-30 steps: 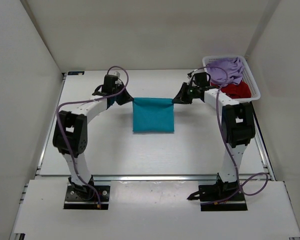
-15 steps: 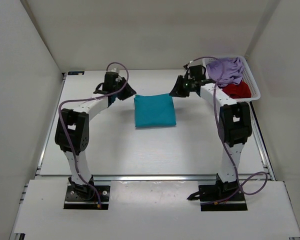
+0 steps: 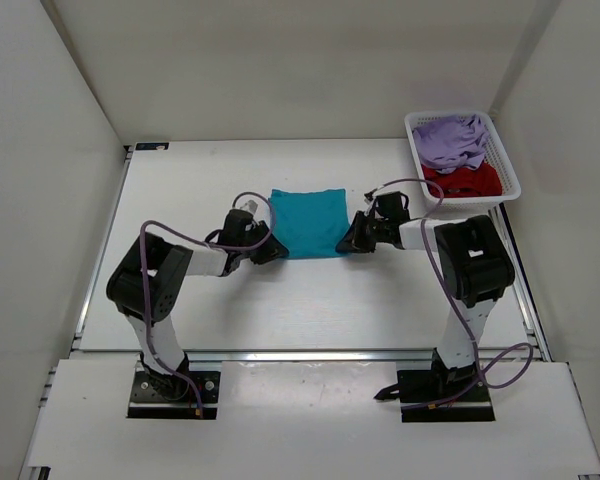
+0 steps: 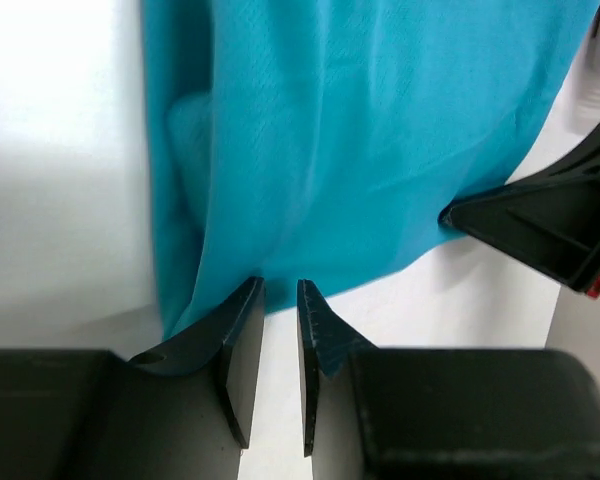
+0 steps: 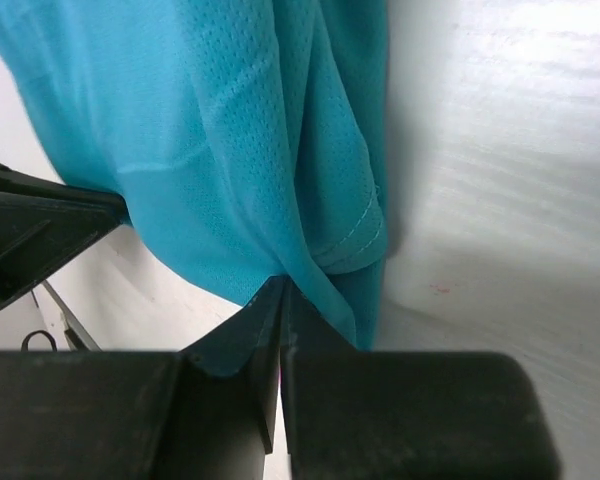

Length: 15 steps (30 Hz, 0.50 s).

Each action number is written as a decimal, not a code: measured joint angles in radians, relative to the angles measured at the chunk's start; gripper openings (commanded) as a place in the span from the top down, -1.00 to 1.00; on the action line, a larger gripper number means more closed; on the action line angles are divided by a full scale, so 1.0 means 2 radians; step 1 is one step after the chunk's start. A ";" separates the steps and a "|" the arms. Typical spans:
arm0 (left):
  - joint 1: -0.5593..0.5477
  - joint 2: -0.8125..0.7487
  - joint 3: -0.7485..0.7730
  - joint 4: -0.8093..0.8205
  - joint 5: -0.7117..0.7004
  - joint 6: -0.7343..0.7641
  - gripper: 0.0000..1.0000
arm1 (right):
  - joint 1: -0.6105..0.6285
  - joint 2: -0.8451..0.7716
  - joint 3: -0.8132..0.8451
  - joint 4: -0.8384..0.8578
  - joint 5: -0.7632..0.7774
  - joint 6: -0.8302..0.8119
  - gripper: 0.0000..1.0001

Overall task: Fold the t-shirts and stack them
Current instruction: Smooth out wrinkles on the folded tshirt

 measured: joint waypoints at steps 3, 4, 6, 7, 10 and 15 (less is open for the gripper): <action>0.003 -0.031 -0.056 0.035 0.002 -0.009 0.36 | 0.002 -0.012 -0.029 0.030 -0.008 0.004 0.99; 0.001 -0.044 -0.074 0.042 0.003 -0.011 0.33 | 0.004 -0.019 -0.043 0.039 -0.010 0.005 1.00; -0.002 -0.079 -0.112 0.046 0.005 -0.014 0.33 | 0.009 -0.040 -0.068 0.040 -0.014 0.006 0.94; -0.004 -0.098 -0.127 0.042 0.006 -0.014 0.32 | 0.011 -0.052 -0.077 0.035 -0.013 0.005 0.89; -0.004 -0.144 -0.142 0.017 0.006 -0.016 0.28 | 0.013 -0.085 -0.087 0.010 -0.011 0.002 0.84; 0.003 -0.171 -0.081 -0.007 0.004 -0.011 0.28 | 0.009 -0.102 -0.021 -0.023 -0.005 -0.010 0.96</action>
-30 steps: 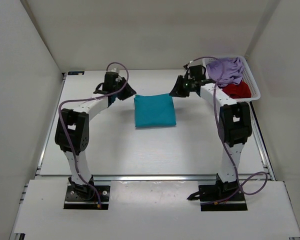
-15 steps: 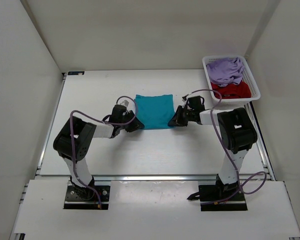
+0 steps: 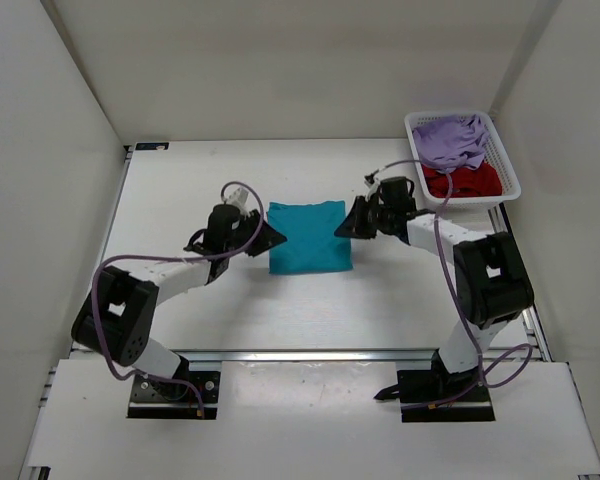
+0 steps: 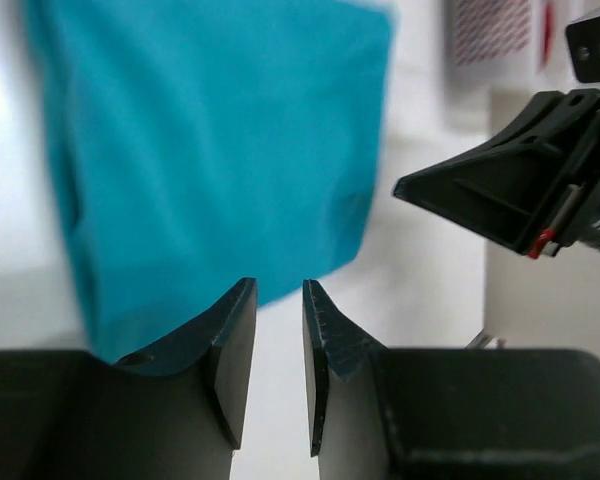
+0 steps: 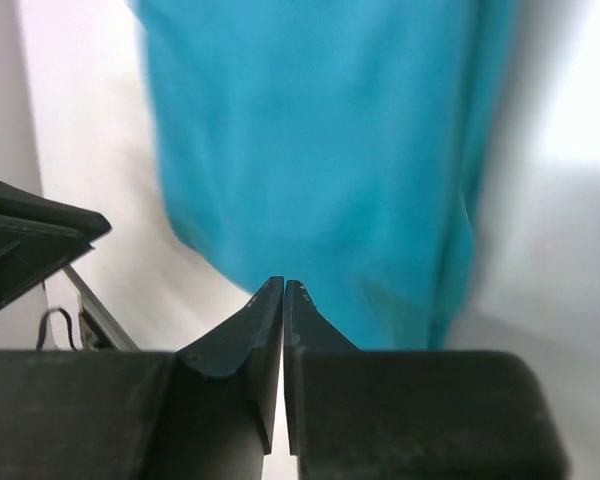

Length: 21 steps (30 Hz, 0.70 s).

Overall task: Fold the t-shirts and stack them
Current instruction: Smooth out wrinkles on the folded tshirt

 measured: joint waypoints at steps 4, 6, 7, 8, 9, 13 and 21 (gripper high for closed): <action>0.011 0.059 0.096 0.000 -0.001 0.005 0.34 | -0.005 0.040 0.091 0.008 -0.002 -0.004 1.00; 0.022 0.101 0.136 0.001 -0.002 0.009 0.35 | -0.011 0.072 0.126 0.015 -0.002 -0.005 1.00; 0.027 0.121 0.150 0.001 -0.004 0.010 0.37 | -0.014 0.088 0.140 0.016 -0.002 -0.005 1.00; 0.034 0.145 0.168 -0.004 -0.007 0.011 0.36 | -0.019 0.108 0.157 0.015 -0.003 -0.005 0.99; 0.041 0.170 0.185 -0.007 -0.008 0.013 0.37 | -0.024 0.130 0.176 0.011 -0.005 -0.005 1.00; 0.065 0.256 0.244 -0.033 -0.009 0.022 0.35 | -0.039 0.221 0.255 -0.022 -0.005 -0.012 1.00; 0.088 0.287 0.257 -0.031 -0.007 0.025 0.26 | -0.051 0.268 0.300 -0.062 -0.007 -0.020 1.00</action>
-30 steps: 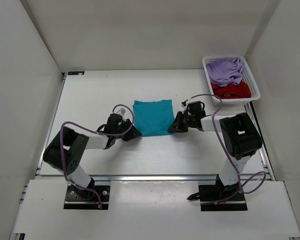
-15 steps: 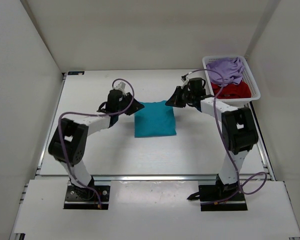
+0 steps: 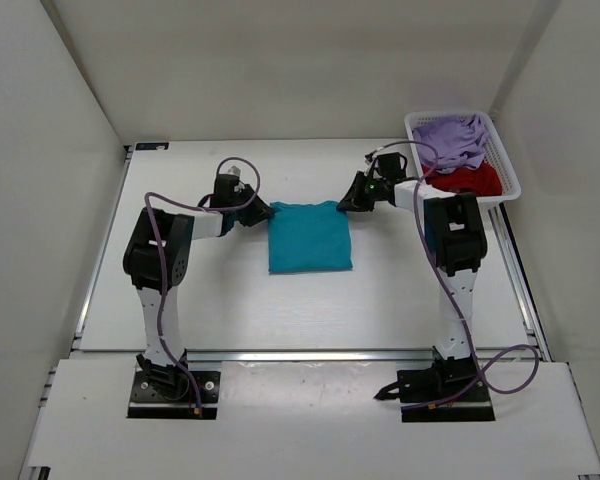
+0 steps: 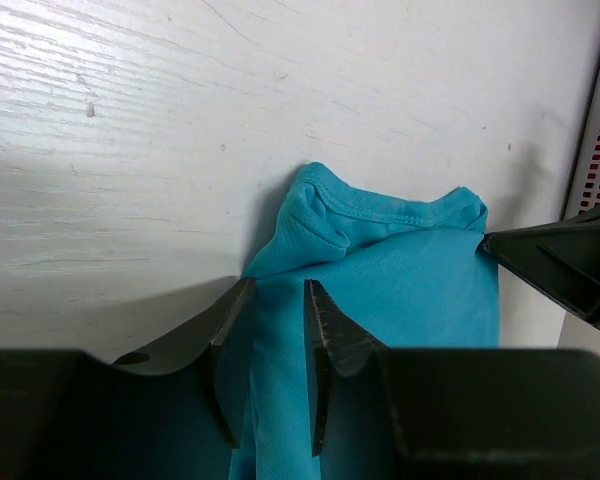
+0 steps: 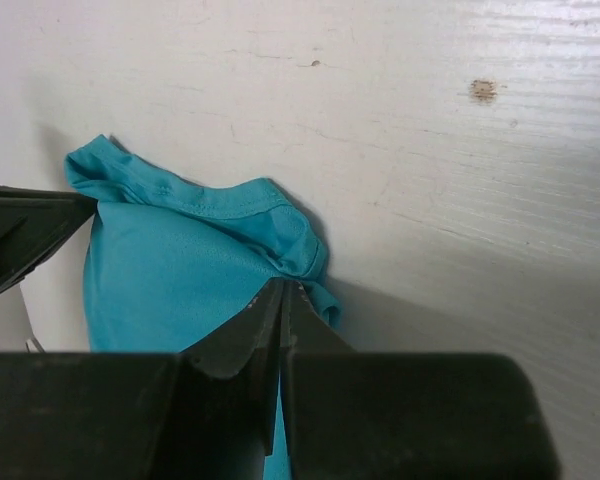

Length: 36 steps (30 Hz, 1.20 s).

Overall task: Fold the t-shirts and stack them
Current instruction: Smooth out wrinkles on the folded tshirt, then put the neatly folded tshirt into the corner of the board with the left arm

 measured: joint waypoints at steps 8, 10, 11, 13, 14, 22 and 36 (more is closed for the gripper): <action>0.020 -0.048 -0.059 0.012 0.003 -0.013 0.01 | 0.006 0.001 0.022 -0.031 0.008 -0.009 0.66; 0.026 -0.082 -0.080 0.008 -0.004 -0.011 -0.03 | 0.012 -0.014 0.017 -0.037 0.011 -0.012 0.36; 0.026 -0.097 -0.085 0.003 -0.006 -0.007 -0.04 | 0.015 -0.029 0.010 -0.037 0.012 -0.011 0.28; 0.023 -0.124 -0.090 -0.006 -0.011 0.004 -0.13 | 0.023 -0.074 -0.023 -0.025 0.016 -0.007 0.02; 0.019 -0.136 -0.095 -0.005 -0.014 0.011 -0.19 | 0.026 -0.107 -0.051 -0.014 0.017 -0.004 -0.03; -0.019 -0.146 -0.179 0.007 0.010 0.031 -0.34 | 0.030 -0.340 -0.295 0.132 -0.009 0.048 -0.18; -0.064 -0.007 -0.043 0.046 0.072 -0.017 1.00 | 0.022 -0.407 -0.459 0.178 -0.040 0.064 -0.14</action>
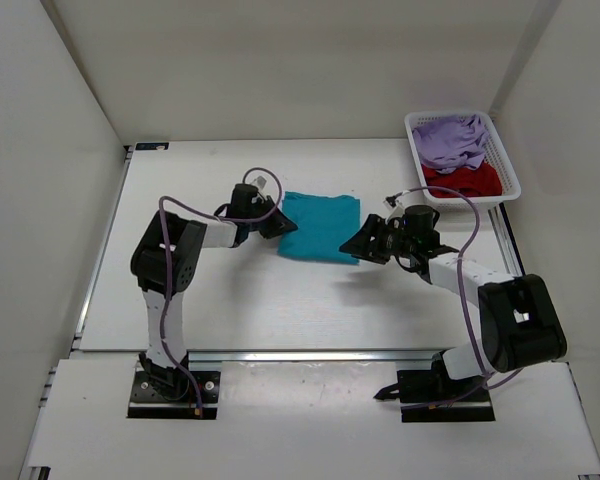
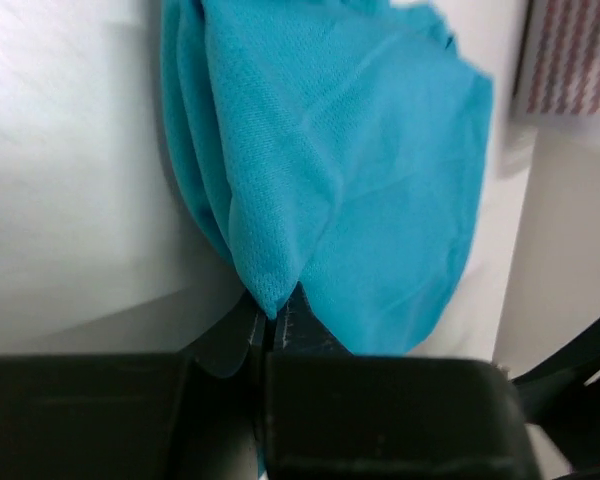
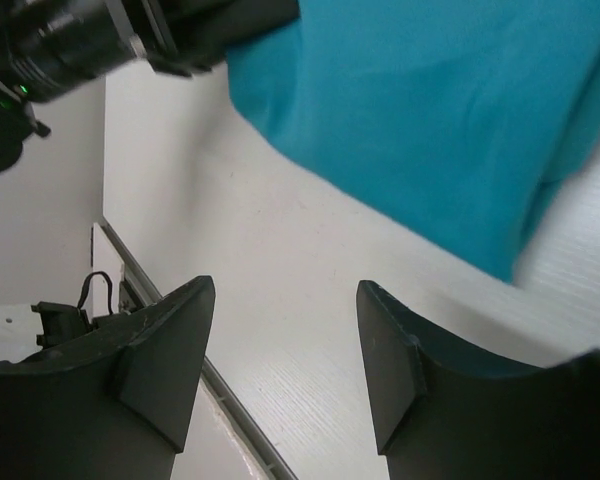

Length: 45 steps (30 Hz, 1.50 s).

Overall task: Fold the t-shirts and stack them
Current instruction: Put the neatly folded tshirt into the corner of the board with the left arm

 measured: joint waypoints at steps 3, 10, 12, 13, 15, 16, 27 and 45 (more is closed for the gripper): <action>0.035 -0.005 0.014 -0.006 0.002 -0.009 1.00 | -0.001 0.000 -0.006 0.009 -0.007 0.000 -0.13; 0.257 -0.082 -0.038 0.008 -0.029 -0.029 1.00 | 0.016 0.022 -0.007 0.031 -0.023 0.000 -0.11; 0.315 -0.095 -0.059 0.022 -0.048 -0.042 1.00 | 0.033 0.030 -0.007 0.036 -0.028 0.001 -0.11; 0.336 -0.096 -0.067 0.029 -0.056 -0.050 1.00 | 0.041 0.034 -0.008 0.038 -0.031 0.001 -0.11; 0.364 -0.088 -0.076 0.034 -0.068 -0.063 1.00 | 0.056 0.035 -0.012 0.046 -0.036 0.003 -0.11; 0.371 -0.078 -0.074 0.035 -0.072 -0.068 1.00 | 0.065 0.035 -0.016 0.049 -0.039 0.004 -0.13; 0.387 0.100 0.116 0.023 -0.067 -0.121 1.00 | 0.111 0.048 -0.024 0.059 -0.049 0.006 -0.13; 0.397 0.056 -0.023 0.175 -0.146 -0.237 -0.01 | 0.108 0.082 -0.023 0.055 -0.059 0.009 -0.32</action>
